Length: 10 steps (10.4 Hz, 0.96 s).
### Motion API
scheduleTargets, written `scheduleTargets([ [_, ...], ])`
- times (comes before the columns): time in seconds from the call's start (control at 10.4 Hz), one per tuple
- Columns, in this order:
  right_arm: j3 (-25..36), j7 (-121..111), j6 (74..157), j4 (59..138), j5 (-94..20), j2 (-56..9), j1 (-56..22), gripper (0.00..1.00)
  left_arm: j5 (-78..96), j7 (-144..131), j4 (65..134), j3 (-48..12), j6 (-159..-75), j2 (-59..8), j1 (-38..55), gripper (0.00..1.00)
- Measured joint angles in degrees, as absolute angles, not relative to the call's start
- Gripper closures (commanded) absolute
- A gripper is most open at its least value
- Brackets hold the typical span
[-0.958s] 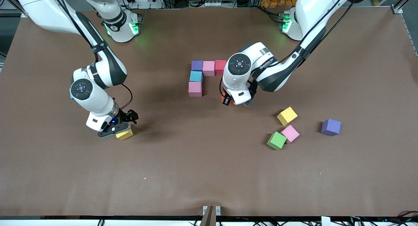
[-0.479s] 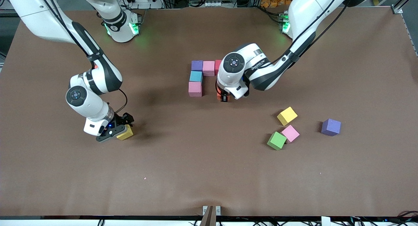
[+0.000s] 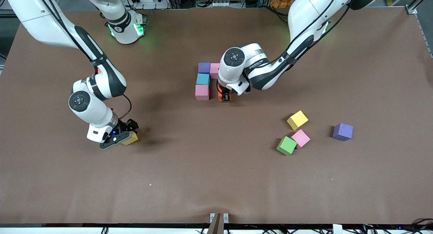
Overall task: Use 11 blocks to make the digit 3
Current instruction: 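Grasp the yellow cube with the right gripper while the left gripper carries orange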
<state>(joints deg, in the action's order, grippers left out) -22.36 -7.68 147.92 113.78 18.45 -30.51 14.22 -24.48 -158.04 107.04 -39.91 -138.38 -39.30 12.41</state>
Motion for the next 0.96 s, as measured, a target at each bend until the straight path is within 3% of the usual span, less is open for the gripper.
scheduleTargets([
  [0.19,-22.4,-8.0,149.2,113.7,19.0,-31.7,15.0,0.00,-24.6,-158.7,107.1,-39.6,-138.9,-39.6,13.0,0.98],
  [0.29,-22.4,-8.1,149.7,113.7,19.1,-32.3,15.2,0.05,-25.0,-158.7,107.1,-39.4,-139.0,-39.7,13.7,0.97],
  [0.48,-22.4,-8.2,150.0,113.6,19.2,-32.8,15.3,0.51,-26.4,-158.8,106.8,-37.9,-139.2,-40.2,15.9,0.97],
  [0.57,-22.5,-8.2,150.0,113.4,19.2,-32.8,15.3,0.63,-26.4,-158.8,106.3,-36.7,-139.4,-40.7,17.3,0.97],
  [0.77,-22.8,-8.2,150.0,113.1,19.2,-32.7,15.3,0.72,-26.4,-158.8,104.9,-34.8,-139.5,-41.4,19.3,0.97],
  [0.96,-23.2,-8.2,150.0,112.6,19.2,-32.7,15.3,0.72,-26.4,-158.8,103.5,-34.7,-139.5,-42.2,19.8,0.97],
])
